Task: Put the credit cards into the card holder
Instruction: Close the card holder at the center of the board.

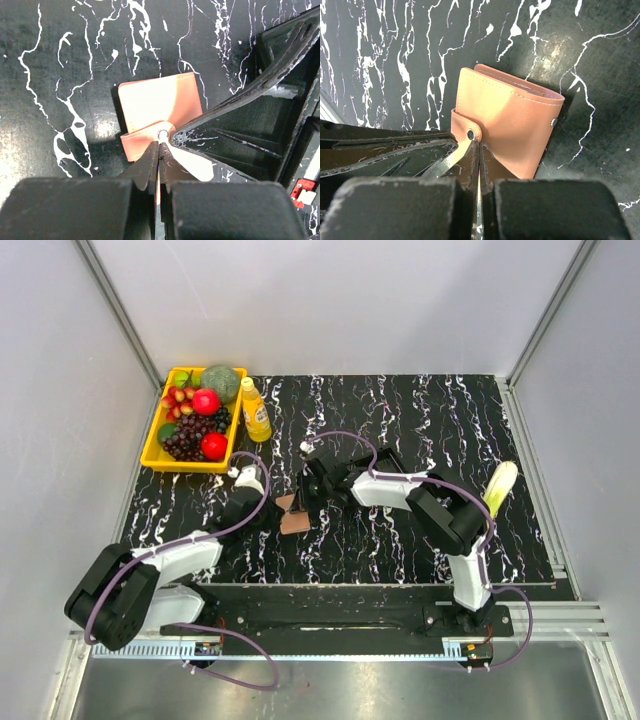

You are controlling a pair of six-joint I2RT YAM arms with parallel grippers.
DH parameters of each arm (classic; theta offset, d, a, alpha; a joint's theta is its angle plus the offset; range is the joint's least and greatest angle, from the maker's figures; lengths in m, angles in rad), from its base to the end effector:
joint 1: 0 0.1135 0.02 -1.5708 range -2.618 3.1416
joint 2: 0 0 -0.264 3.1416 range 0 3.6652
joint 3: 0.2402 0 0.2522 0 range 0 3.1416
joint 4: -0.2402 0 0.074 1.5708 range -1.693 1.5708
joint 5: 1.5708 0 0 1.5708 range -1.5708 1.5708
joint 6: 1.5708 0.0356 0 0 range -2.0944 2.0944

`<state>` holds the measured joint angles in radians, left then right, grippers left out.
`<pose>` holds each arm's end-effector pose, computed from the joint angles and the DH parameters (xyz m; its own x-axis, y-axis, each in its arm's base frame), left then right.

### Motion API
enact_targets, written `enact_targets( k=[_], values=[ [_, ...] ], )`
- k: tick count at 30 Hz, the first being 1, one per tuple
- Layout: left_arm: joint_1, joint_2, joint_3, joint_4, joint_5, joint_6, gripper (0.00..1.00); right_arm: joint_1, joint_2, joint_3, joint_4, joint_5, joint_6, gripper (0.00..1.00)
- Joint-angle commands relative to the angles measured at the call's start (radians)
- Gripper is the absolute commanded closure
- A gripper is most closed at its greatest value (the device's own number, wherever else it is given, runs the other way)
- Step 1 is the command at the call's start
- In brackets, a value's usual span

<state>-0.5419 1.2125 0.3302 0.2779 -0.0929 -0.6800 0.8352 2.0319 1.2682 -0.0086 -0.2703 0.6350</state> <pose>0.1897 -0.1104 0.1475 -0.6604 -0.3332 -0.6730 0.0423 0.8782 -0.4764 0.2838 0.3278 0.1483 -0.8769 -0.1170 -0.4662 -0.4008 0.7133 0.5749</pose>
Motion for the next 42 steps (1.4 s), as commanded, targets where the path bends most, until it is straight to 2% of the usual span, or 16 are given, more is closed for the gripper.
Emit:
enact_targets(
  k=[1,9,17,30,42],
  values=[
    [-0.003,-0.030,0.061,-0.025,0.005,0.022,1.00,0.007,-0.085,0.000,0.068,0.028,-0.038,1.00],
    [-0.003,-0.042,0.075,-0.040,0.004,0.025,1.00,0.008,-0.095,0.000,0.045,0.026,-0.028,1.00],
    [-0.003,-0.013,0.082,-0.039,-0.008,0.023,1.00,0.008,-0.062,-0.018,0.016,0.088,-0.011,1.00],
    [-0.001,0.015,0.127,-0.045,-0.016,0.037,1.00,0.008,-0.023,-0.001,-0.010,0.026,0.017,1.00],
    [-0.001,0.048,0.138,-0.034,0.001,0.042,1.00,0.008,-0.004,0.023,-0.017,0.039,0.009,1.00]
  ],
)
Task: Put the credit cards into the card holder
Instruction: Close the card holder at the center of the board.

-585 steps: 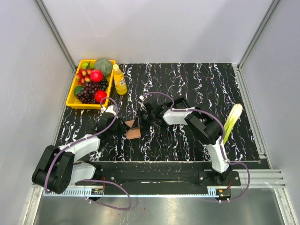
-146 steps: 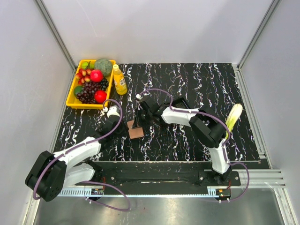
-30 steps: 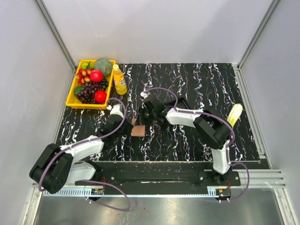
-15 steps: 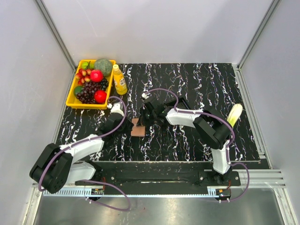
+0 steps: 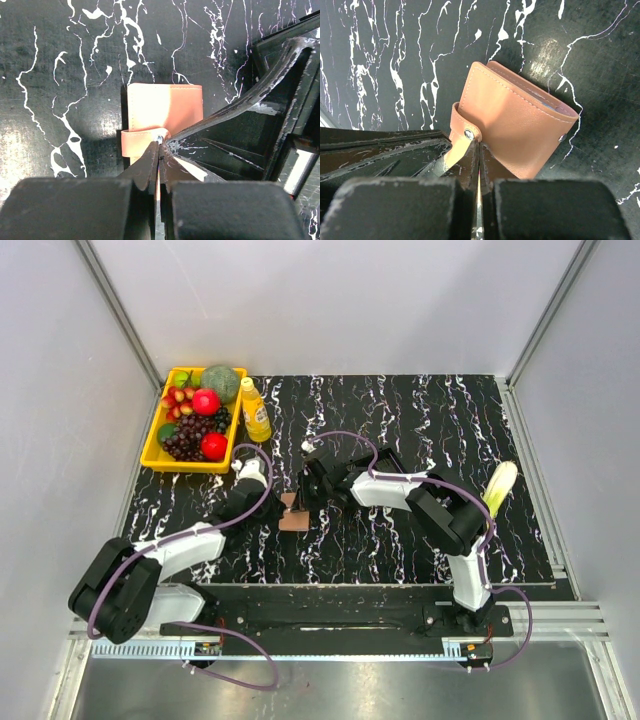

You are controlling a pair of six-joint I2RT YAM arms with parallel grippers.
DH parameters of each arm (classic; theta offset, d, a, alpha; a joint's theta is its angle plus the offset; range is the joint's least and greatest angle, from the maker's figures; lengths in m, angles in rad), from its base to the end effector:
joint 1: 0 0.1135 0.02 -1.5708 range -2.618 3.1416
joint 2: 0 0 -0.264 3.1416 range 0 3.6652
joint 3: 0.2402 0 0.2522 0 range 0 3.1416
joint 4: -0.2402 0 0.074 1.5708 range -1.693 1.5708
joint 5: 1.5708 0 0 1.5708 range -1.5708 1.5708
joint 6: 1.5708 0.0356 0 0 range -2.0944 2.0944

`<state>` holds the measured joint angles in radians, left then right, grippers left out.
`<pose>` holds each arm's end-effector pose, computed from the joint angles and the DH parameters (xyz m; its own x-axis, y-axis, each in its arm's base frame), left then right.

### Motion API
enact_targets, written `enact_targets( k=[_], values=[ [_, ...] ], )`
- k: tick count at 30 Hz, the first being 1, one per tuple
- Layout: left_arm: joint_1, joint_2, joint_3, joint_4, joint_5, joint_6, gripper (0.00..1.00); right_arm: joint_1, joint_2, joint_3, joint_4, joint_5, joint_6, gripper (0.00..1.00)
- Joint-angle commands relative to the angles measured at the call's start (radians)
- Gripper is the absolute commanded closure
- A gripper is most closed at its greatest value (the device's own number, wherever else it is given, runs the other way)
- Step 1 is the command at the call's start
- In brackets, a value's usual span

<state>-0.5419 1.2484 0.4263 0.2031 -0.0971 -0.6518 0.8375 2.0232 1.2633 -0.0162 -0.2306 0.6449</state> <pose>0.2041 -0.1189 0.1618 -0.6655 -0.3040 -0.6816 0.0528 0.8918 -0.4493 0.2830 0.3263 0.1496 -0.8751 -0.0971 -0.4741 -0.3834 0.7367 0.5569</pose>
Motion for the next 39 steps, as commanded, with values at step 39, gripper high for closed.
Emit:
enact_targets(
  k=[39],
  values=[
    [0.003,0.147,0.069,0.033,0.074,-0.006,1.00,0.006,0.011,0.044,-0.050,-0.010,-0.007,1.00]
  ],
)
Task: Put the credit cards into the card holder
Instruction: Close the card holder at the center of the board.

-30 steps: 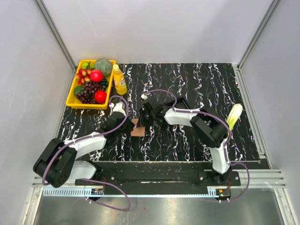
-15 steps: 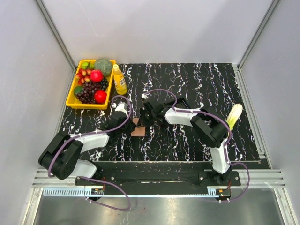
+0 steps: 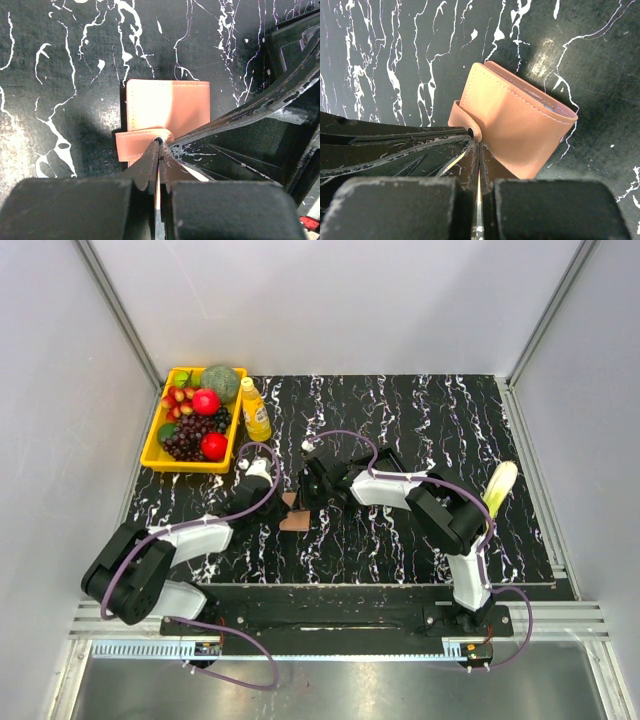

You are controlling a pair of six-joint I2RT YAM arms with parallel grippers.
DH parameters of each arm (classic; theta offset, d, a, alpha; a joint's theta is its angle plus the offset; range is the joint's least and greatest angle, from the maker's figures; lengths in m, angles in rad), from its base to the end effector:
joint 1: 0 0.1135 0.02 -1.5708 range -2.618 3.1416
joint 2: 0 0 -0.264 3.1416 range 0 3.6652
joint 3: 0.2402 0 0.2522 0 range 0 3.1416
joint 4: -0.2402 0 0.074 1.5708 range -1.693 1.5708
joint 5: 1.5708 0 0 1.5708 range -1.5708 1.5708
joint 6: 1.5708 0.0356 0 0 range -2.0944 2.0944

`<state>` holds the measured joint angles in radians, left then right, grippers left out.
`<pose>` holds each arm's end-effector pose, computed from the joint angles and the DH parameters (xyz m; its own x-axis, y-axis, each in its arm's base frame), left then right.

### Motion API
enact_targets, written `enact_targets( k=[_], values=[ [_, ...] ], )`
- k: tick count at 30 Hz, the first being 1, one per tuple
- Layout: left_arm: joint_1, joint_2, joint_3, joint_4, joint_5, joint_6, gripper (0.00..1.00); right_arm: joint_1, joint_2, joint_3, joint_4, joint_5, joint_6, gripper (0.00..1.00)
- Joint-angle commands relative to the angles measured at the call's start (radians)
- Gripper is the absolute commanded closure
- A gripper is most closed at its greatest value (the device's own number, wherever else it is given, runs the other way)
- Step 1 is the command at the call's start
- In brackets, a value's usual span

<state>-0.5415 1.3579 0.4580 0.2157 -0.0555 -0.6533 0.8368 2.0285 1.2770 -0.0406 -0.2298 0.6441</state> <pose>0.2139 -0.1263 0.1477 -0.7205 -0.2748 -0.6367 0.0502 0.8950 -0.4432 0.2840 0.3269 0.1496 -0.8798 -0.1023 -0.4643 -0.3775 0.7439 0.5514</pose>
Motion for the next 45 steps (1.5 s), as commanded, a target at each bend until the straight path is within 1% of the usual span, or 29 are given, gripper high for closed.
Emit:
enact_targets(
  k=[1,5,7,9,13,16,25,33,38,45],
  values=[
    [0.005,0.047,0.044,0.011,0.026,-0.002,1.00,0.007,0.010,0.030,-0.027,-0.014,-0.006,1.00],
    [0.003,0.066,0.038,0.010,0.033,-0.002,1.00,0.007,0.012,0.035,-0.035,-0.017,-0.008,1.00],
    [0.003,0.046,0.015,0.045,0.045,-0.012,1.00,0.007,0.012,0.038,-0.039,-0.020,-0.009,1.00],
    [0.003,0.021,0.021,0.033,0.042,-0.003,1.00,0.007,0.010,0.039,-0.038,-0.026,-0.012,1.00],
    [0.005,-0.048,0.057,-0.013,-0.003,0.027,1.00,0.007,0.003,0.032,-0.038,-0.029,-0.015,1.00],
    [0.006,-0.060,0.085,-0.035,-0.032,0.044,1.00,0.008,-0.005,0.031,-0.033,-0.039,-0.015,1.00],
    [0.011,-0.003,0.100,-0.021,-0.013,0.024,1.00,0.010,-0.030,0.015,-0.024,-0.020,-0.021,1.00],
    [0.011,-0.019,0.091,-0.013,-0.020,0.029,1.00,0.010,-0.080,-0.007,0.031,0.003,-0.035,1.00],
    [0.011,-0.036,0.087,-0.025,-0.029,0.038,1.00,0.010,-0.071,0.002,0.031,0.014,-0.029,1.00],
    [0.011,-0.048,0.068,-0.027,-0.026,0.041,1.00,0.007,-0.060,-0.005,0.016,-0.012,-0.009,1.00]
  ],
)
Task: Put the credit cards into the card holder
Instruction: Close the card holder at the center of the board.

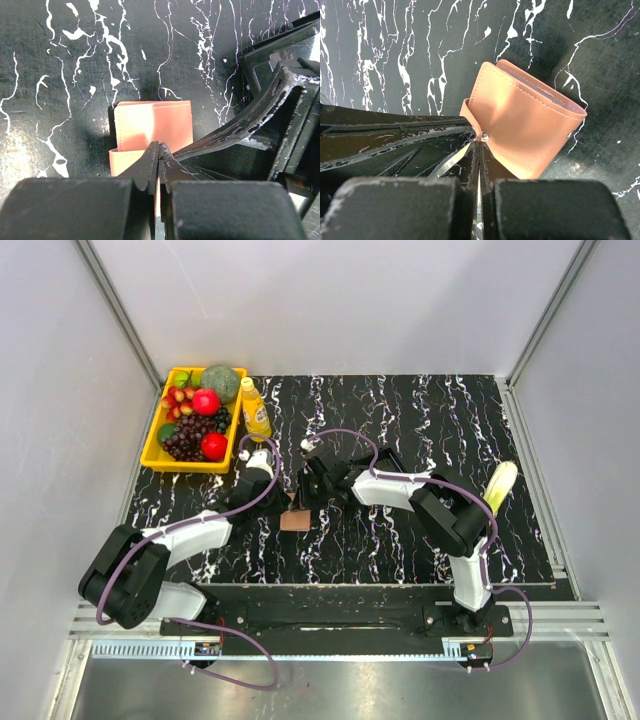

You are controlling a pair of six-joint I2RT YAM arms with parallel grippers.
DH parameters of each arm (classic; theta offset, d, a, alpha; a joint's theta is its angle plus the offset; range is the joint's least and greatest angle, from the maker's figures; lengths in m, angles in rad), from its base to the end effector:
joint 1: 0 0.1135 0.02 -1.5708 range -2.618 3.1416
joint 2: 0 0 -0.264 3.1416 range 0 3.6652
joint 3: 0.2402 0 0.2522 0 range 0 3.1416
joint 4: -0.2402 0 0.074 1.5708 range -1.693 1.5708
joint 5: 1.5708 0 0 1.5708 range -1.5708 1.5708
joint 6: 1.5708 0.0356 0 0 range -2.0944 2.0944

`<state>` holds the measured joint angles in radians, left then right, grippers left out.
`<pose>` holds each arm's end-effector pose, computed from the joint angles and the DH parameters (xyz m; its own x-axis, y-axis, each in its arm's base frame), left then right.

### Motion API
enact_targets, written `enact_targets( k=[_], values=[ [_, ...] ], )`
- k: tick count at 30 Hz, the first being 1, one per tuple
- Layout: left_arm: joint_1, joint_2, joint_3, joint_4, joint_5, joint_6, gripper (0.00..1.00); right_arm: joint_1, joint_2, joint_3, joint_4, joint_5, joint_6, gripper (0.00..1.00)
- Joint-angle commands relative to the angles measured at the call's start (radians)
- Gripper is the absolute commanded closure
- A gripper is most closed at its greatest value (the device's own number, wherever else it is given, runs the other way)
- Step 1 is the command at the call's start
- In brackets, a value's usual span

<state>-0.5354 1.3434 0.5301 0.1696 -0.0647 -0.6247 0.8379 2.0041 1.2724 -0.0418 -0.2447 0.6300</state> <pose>0.2248 -0.1307 0.1682 -0.6904 -0.2690 -0.6715 0.0750 0.8967 -0.4363 0.2818 0.3260 0.1582 -0.8708 -0.1131 -0.4784 -0.4010 0.7263 0.5583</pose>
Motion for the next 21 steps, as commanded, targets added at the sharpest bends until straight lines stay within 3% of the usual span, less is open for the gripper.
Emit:
enact_targets(
  k=[1,21],
  values=[
    [0.005,-0.033,-0.007,0.021,-0.014,0.013,1.00,0.007,-0.028,-0.001,0.014,0.004,0.010,1.00],
    [0.005,-0.017,-0.047,0.067,0.060,0.025,1.00,0.001,0.018,-0.005,-0.018,-0.016,0.045,1.00]
  ],
)
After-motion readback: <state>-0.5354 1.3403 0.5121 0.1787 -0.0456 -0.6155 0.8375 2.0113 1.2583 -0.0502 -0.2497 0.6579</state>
